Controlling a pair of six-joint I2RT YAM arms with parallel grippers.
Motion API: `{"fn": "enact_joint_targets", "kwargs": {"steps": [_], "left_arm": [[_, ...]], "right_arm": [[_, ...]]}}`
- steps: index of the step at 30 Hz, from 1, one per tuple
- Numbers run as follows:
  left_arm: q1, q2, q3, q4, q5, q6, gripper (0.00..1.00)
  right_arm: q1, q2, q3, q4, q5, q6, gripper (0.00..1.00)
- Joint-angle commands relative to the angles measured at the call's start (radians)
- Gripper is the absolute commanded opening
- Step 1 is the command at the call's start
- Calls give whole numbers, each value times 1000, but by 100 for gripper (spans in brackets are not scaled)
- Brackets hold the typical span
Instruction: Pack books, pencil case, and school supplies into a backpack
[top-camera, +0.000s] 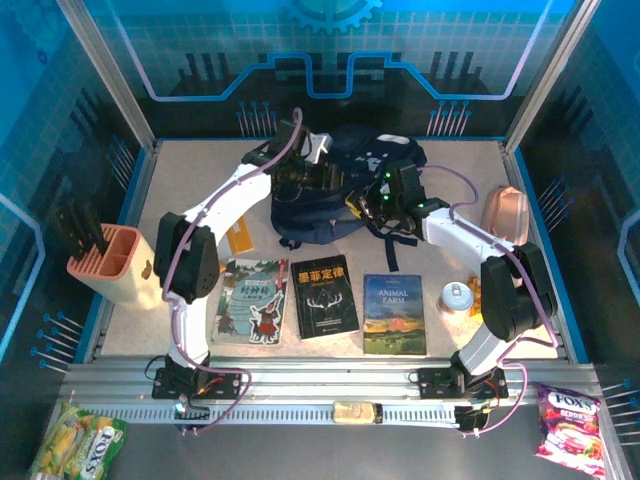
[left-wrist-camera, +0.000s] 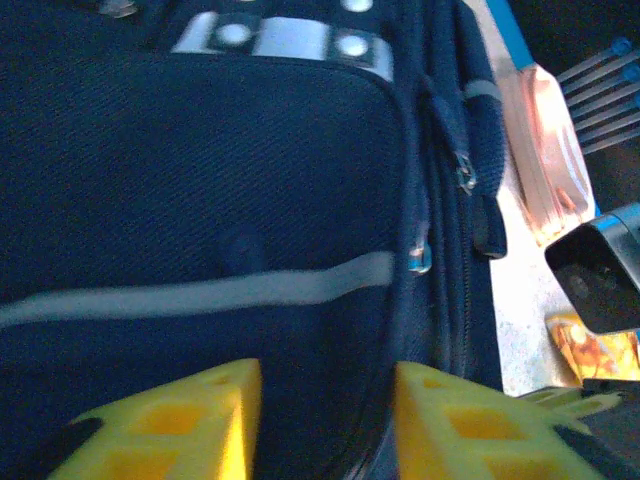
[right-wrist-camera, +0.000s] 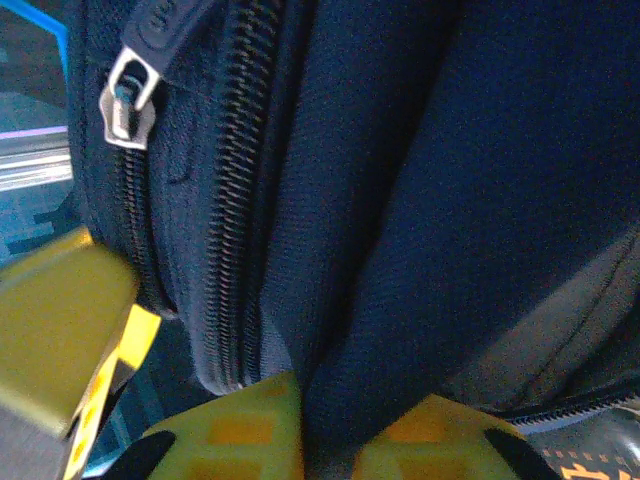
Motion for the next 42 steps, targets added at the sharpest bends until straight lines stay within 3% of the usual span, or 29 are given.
{"fn": "enact_joint_targets", "kwargs": {"steps": [1,7,13,27,34,42], "left_arm": [[15,-195,-128,50,-154,-57,49],[-29,-421,-446,111,-253,-201,55],[-151,-466,-610,186,-301,-332,52],[-287,-219,-441,165,-468,-264,40],[-303,-172,-411,131,-583,-254,33],[-305,-162,-415,105,-630,-261,25]], "right_arm": [[3,1,39,4,-4,-37,14],[4,-16,46,6,-4,-74,12],[5,-19,53,12,-14,-82,13],[10,-25,50,30,-21,-70,13],[9,-33,42,34,-16,-70,13],[9,-31,36,42,-15,-63,13]]}}
